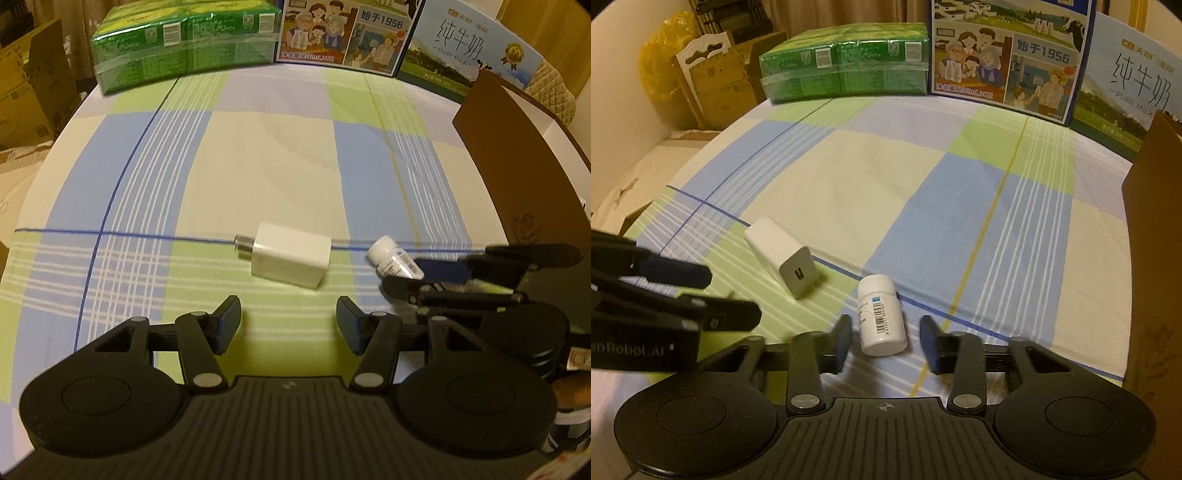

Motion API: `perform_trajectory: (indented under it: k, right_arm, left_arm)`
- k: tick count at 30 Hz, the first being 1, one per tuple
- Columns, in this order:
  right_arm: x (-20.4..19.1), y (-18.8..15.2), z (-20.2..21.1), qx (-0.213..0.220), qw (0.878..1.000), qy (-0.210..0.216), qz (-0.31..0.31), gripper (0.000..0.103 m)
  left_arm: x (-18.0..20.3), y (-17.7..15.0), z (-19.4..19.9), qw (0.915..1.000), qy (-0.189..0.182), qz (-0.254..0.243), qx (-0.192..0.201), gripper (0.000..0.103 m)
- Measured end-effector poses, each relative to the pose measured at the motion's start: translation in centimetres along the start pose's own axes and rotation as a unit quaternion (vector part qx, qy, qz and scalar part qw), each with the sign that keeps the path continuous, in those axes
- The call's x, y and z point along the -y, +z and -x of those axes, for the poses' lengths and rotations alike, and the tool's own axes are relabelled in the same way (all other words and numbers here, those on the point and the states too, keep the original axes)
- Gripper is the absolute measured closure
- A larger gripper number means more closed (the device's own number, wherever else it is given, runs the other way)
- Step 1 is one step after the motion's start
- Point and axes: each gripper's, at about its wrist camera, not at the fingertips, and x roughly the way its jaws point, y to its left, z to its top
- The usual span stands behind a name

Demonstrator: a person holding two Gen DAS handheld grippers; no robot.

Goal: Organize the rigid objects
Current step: 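Grasp the white pill bottle with the right tool while the left tool grasps the white charger plug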

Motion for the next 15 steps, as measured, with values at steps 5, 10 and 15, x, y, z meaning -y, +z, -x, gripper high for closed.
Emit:
perform_trajectory:
  k: [5,10,15]
  right_arm:
    - [1.0,-0.2,0.2,0.000,1.000,-0.013,-0.022,0.079]
    - [2.4,-0.6,1.1,-0.003,0.998,-0.036,-0.052,0.079]
    - [3.6,-1.5,2.1,-0.005,0.996,-0.046,-0.073,0.079]
  left_arm:
    - [0.2,0.5,-0.4,0.9996,-0.002,-0.019,0.022,0.050]
    - [0.5,0.9,-1.1,0.9981,0.010,-0.047,0.037,0.048]
    - [0.8,1.2,-2.0,0.9966,0.012,-0.067,0.047,0.048]
